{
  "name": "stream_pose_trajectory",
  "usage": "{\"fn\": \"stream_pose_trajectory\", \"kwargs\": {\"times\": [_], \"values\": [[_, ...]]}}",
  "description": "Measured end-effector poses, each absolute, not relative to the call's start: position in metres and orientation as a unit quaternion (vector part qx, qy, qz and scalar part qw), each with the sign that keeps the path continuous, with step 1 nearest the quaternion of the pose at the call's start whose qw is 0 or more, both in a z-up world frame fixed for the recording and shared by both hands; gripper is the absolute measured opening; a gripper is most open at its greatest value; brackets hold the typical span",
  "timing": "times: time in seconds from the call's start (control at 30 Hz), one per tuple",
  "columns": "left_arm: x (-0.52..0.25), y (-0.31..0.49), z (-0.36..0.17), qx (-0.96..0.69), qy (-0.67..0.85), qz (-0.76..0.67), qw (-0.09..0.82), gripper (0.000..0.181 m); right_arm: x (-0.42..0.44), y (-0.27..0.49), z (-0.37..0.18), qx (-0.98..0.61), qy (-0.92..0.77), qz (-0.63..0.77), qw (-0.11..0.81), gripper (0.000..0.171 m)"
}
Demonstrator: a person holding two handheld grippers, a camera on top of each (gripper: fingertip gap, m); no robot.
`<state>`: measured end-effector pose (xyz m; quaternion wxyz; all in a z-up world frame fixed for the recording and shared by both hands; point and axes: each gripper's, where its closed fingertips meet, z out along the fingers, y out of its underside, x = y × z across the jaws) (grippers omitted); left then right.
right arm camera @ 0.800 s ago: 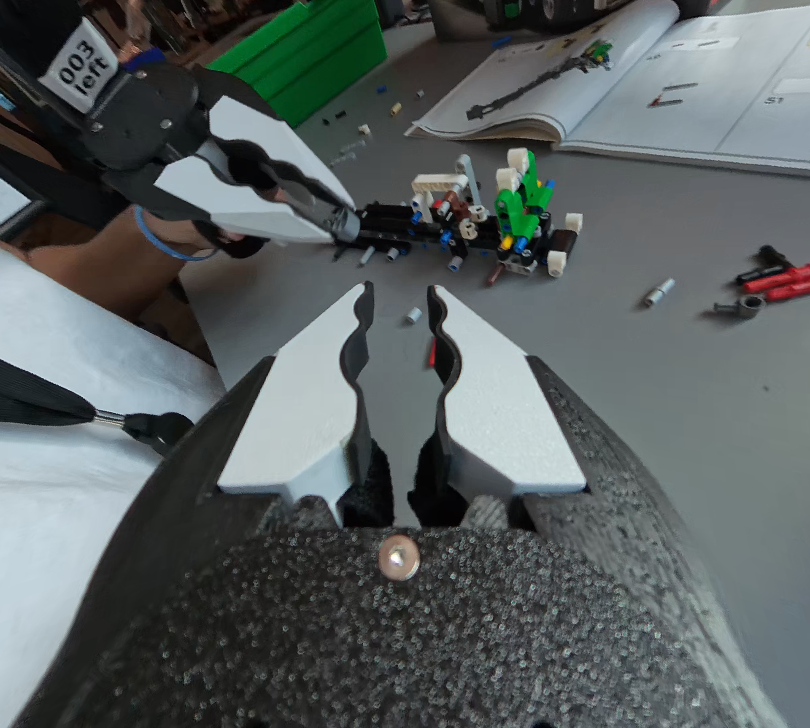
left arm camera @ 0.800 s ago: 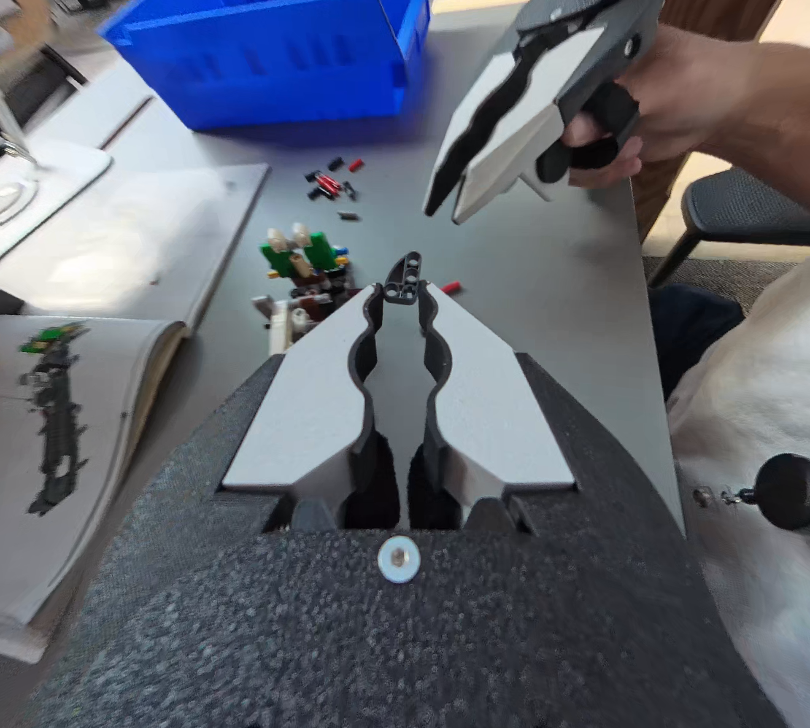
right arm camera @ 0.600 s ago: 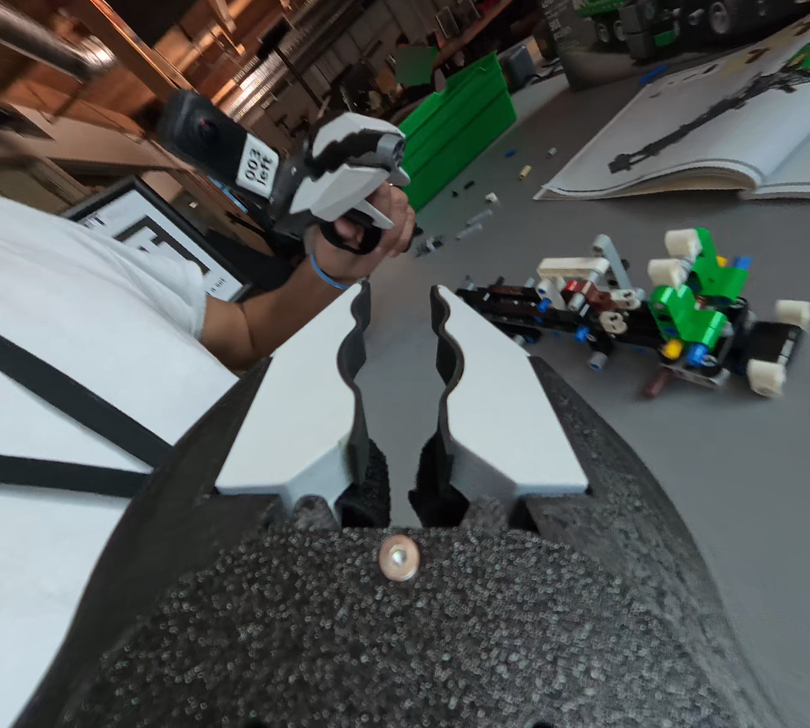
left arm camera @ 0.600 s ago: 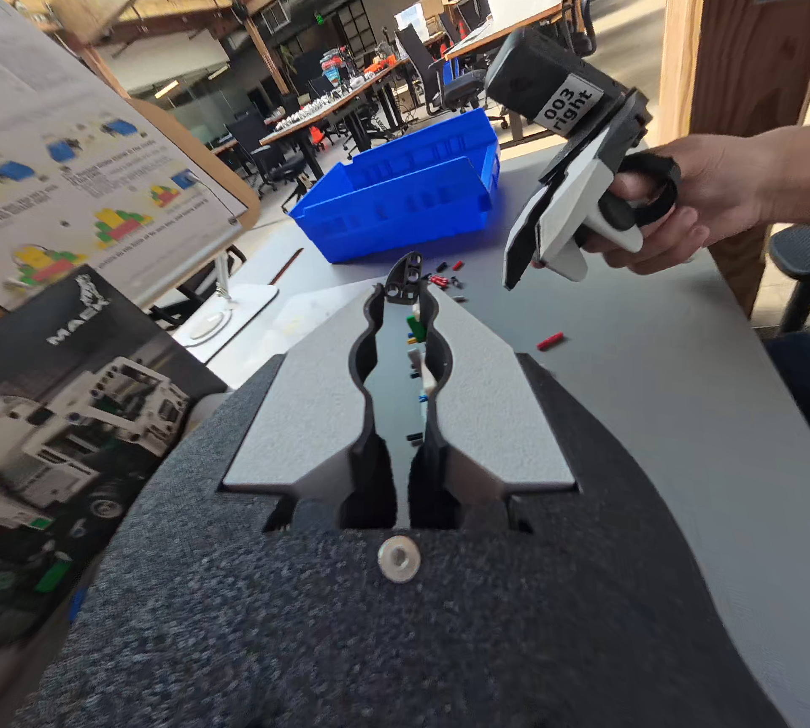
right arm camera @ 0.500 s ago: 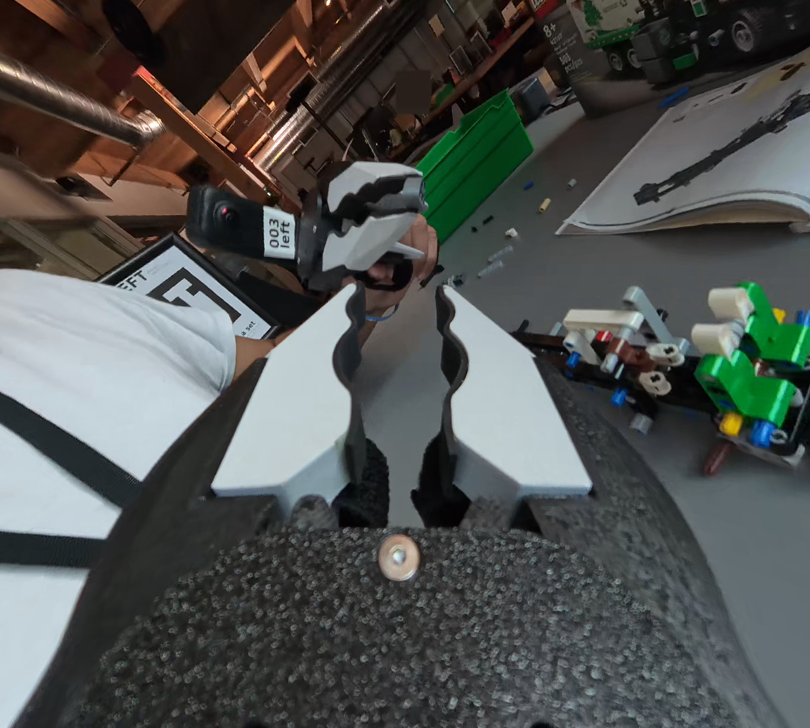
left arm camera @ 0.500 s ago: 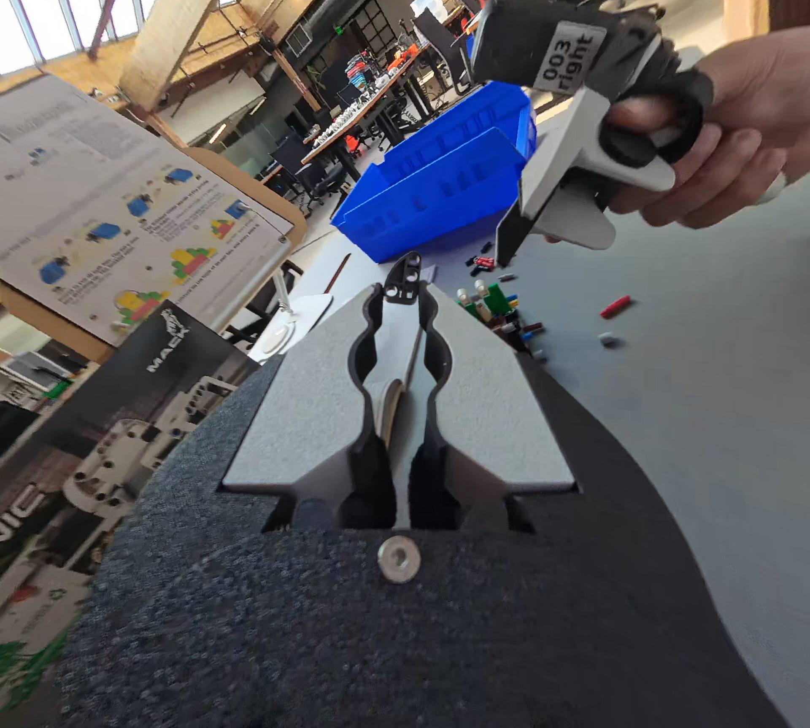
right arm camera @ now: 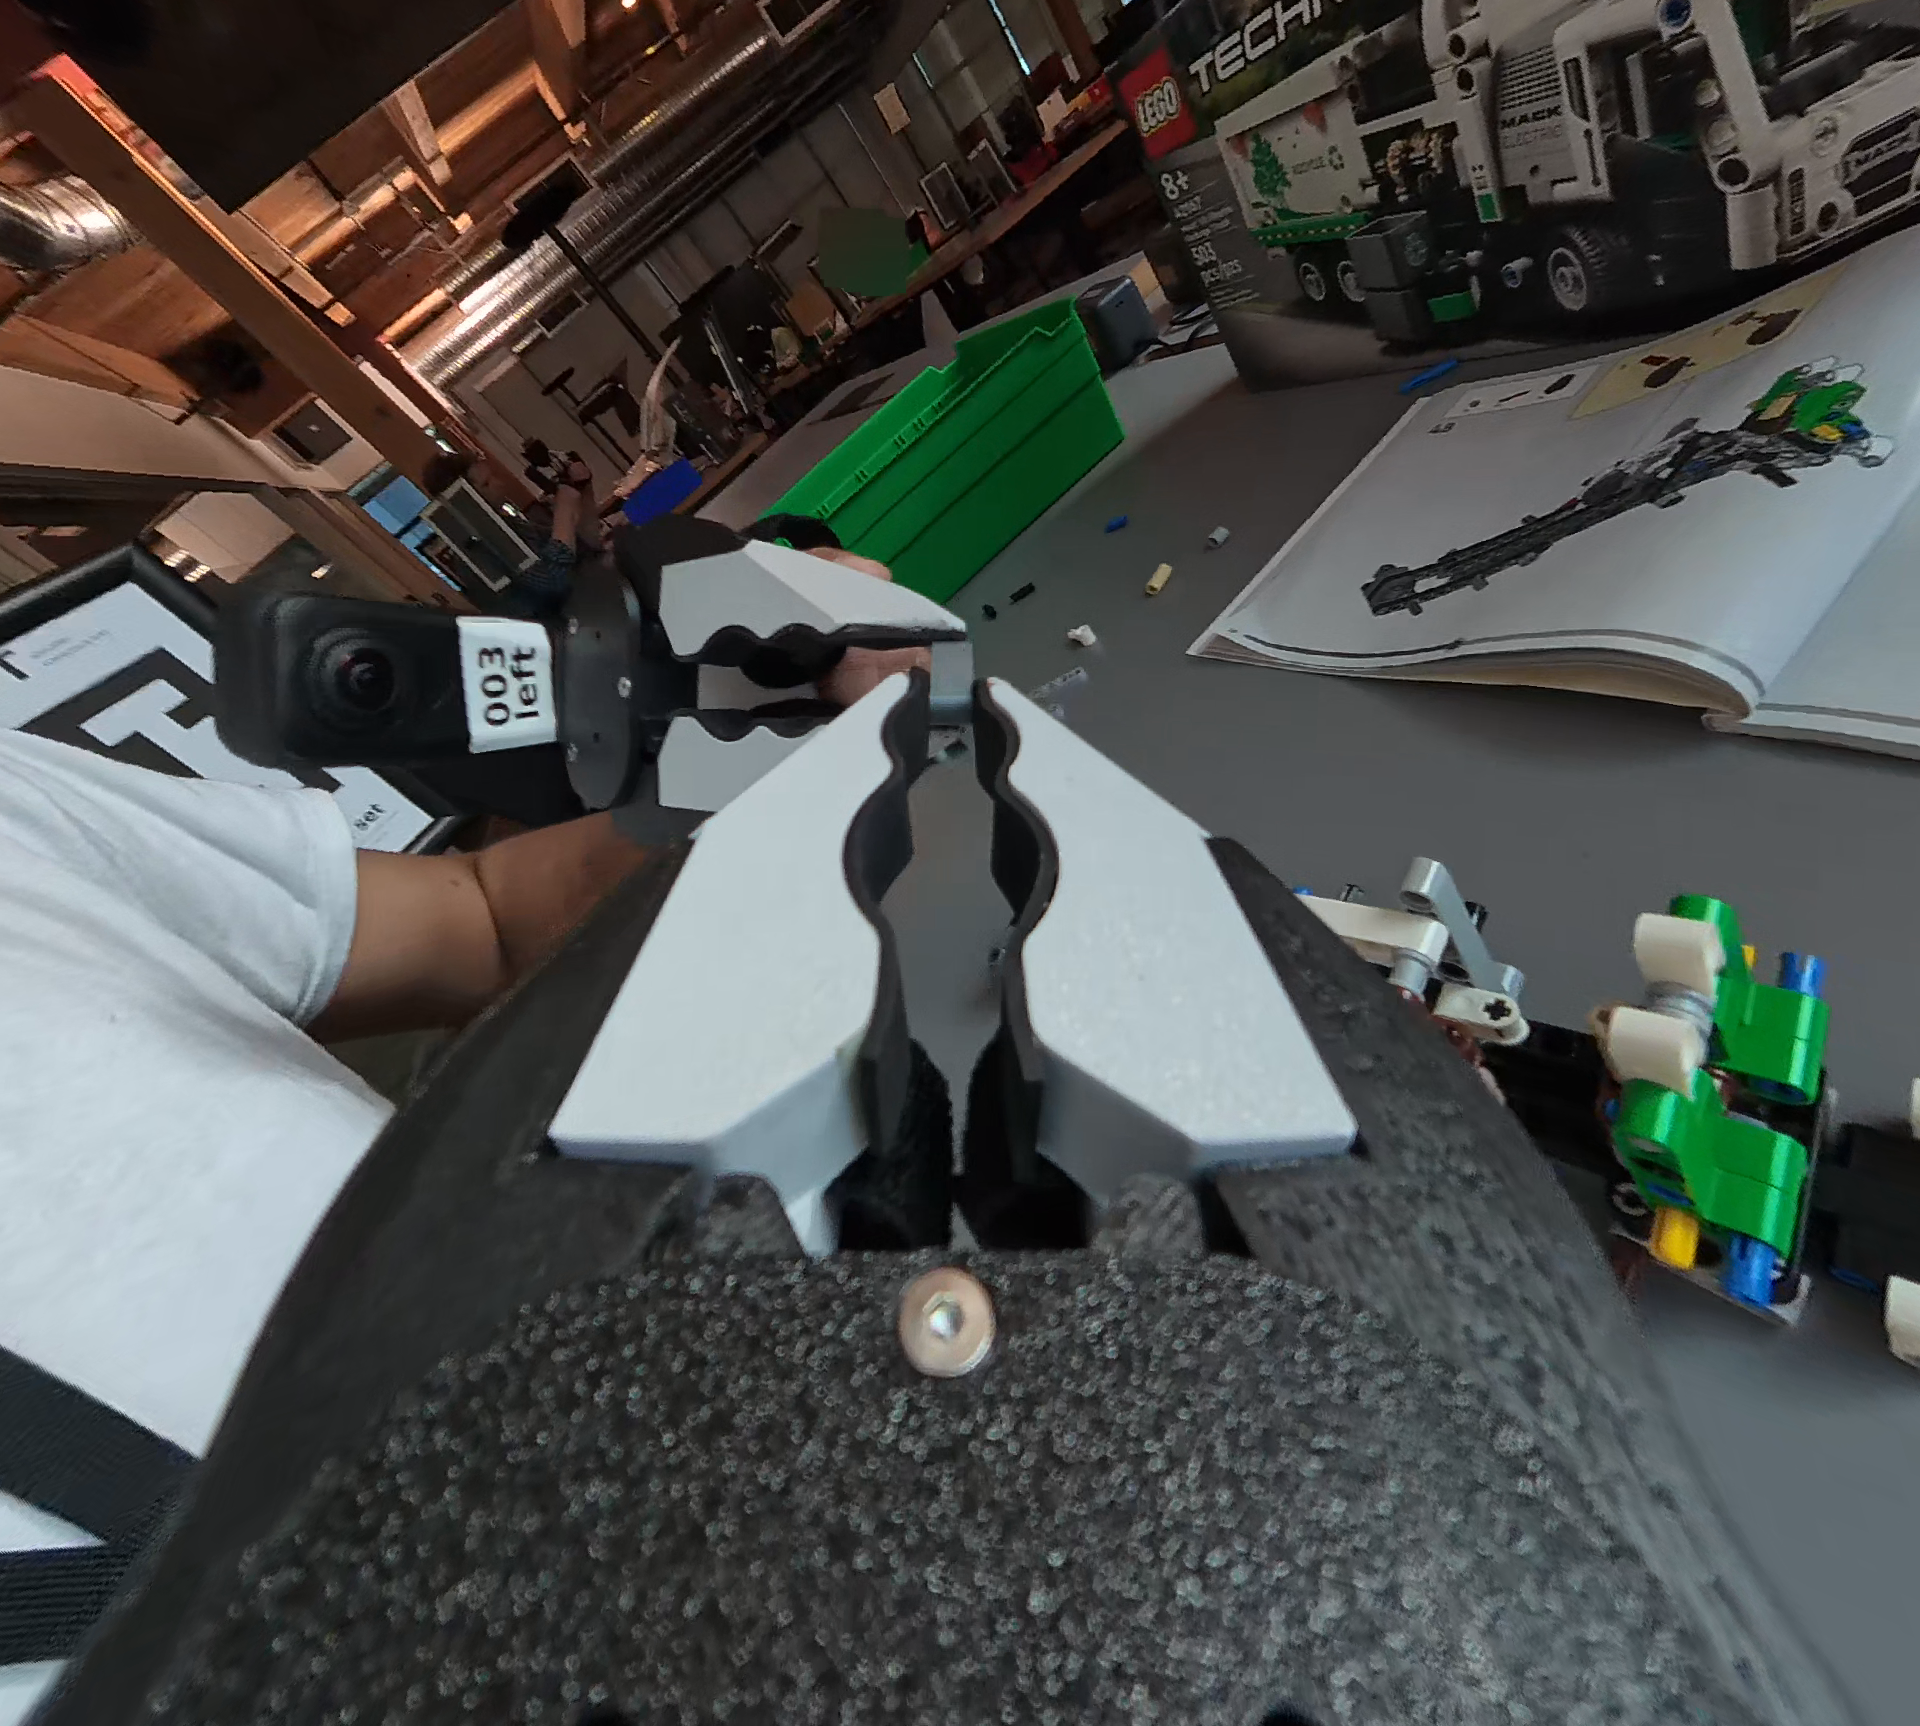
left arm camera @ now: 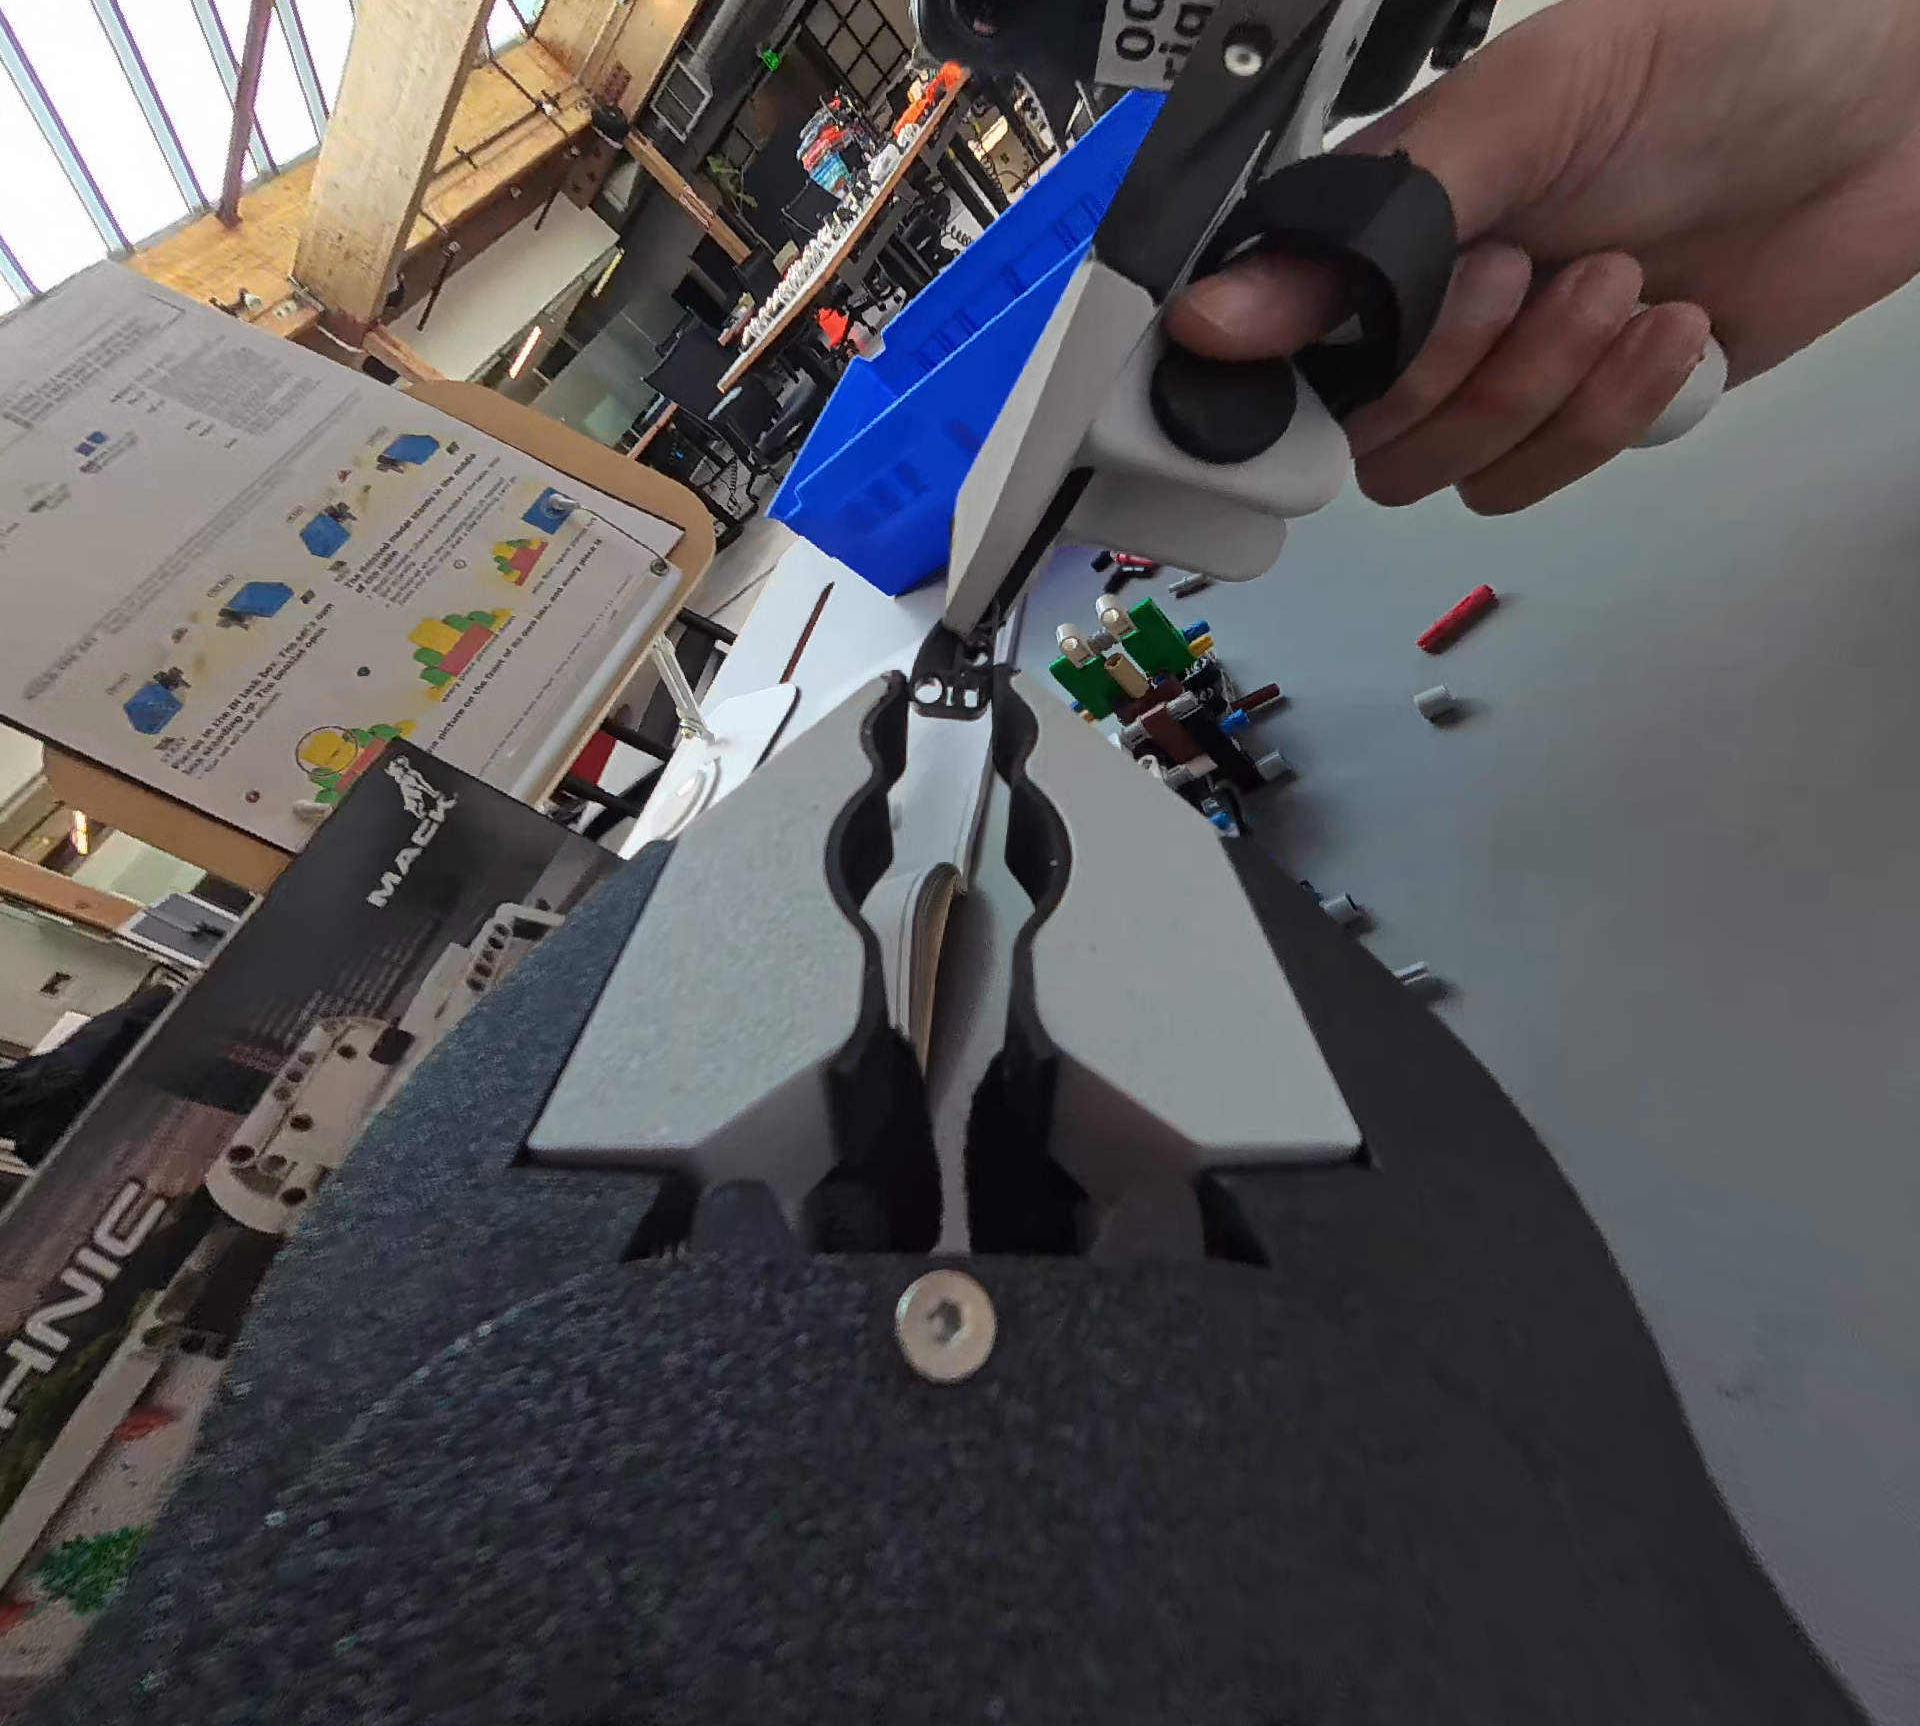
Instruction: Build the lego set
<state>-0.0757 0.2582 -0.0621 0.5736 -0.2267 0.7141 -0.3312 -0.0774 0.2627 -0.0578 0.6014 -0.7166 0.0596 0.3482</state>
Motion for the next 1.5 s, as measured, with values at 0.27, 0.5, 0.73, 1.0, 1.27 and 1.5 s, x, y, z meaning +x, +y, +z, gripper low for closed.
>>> {"fn": "stream_pose_trajectory", "kwargs": {"times": [0.27, 0.5, 0.73, 1.0, 1.27, 1.5], "values": [[-0.076, 0.27, -0.067, -0.437, 0.651, -0.511, 0.352, 0.02, -0.058, 0.266, -0.064, -0.741, -0.197, -0.19, 0.613, 0.006], [-0.079, 0.259, -0.066, -0.483, 0.564, -0.66, 0.118, 0.031, -0.075, 0.266, -0.06, -0.595, -0.343, -0.41, 0.601, 0.006], [-0.092, 0.248, -0.07, -0.433, 0.611, -0.654, 0.106, 0.029, -0.094, 0.262, -0.06, -0.565, -0.381, -0.346, 0.645, 0.006], [-0.102, 0.245, -0.078, -0.422, 0.642, -0.637, 0.066, 0.017, -0.107, 0.26, -0.072, -0.542, -0.427, -0.333, 0.642, 0.006], [-0.102, 0.254, -0.085, -0.377, 0.703, -0.587, 0.139, 0.017, -0.105, 0.266, -0.079, -0.571, -0.401, -0.34, 0.631, 0.008], [-0.107, 0.26, -0.088, -0.334, 0.74, -0.537, 0.229, 0.017, -0.107, 0.25, -0.084, -0.684, -0.326, -0.127, 0.64, 0.019]]}}
